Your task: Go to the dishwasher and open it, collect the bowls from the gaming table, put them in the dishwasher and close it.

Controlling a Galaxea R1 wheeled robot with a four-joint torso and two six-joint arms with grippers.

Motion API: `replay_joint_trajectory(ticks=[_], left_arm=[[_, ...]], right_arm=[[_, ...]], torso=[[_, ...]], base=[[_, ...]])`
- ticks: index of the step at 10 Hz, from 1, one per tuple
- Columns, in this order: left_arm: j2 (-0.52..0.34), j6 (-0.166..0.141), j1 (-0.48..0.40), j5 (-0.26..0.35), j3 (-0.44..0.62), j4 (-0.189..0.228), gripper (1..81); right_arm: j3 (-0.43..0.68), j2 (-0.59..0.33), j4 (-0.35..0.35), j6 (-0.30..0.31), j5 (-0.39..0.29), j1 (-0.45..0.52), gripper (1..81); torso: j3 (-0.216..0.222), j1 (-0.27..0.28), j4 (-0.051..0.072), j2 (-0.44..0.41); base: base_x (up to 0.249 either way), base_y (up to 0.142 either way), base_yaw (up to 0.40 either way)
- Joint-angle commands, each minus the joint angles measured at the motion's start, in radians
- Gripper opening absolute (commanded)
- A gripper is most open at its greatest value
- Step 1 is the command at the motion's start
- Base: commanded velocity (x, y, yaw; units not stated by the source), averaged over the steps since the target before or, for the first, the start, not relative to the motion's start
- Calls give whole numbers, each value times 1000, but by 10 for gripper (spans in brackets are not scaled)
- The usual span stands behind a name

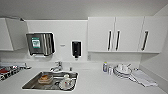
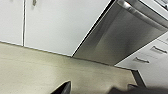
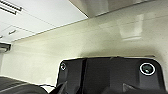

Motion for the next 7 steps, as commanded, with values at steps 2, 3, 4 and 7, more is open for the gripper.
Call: replay_joint_trajectory(ticks=[2,3,4,7], left_arm=[[-135,-236,-25,-235,13,316,811],[-135,-291,-25,-274,-25,348,811],[-130,-328,-25,-308,-63,379,811],[-121,-437,-25,-413,-168,457,811]], right_arm=[[12,-31,16,1,-38,77,811],[12,-34,28,1,-38,80,811],[14,-39,37,1,-36,89,811],[46,-68,62,1,-38,114,811]], torso=[[-101,81,0,-127],[-120,96,0,-151],[-147,113,0,-179],[-213,182,0,-286]], base=[[0,0,0],[0,0,0],[0,0,0],[0,0,0]])
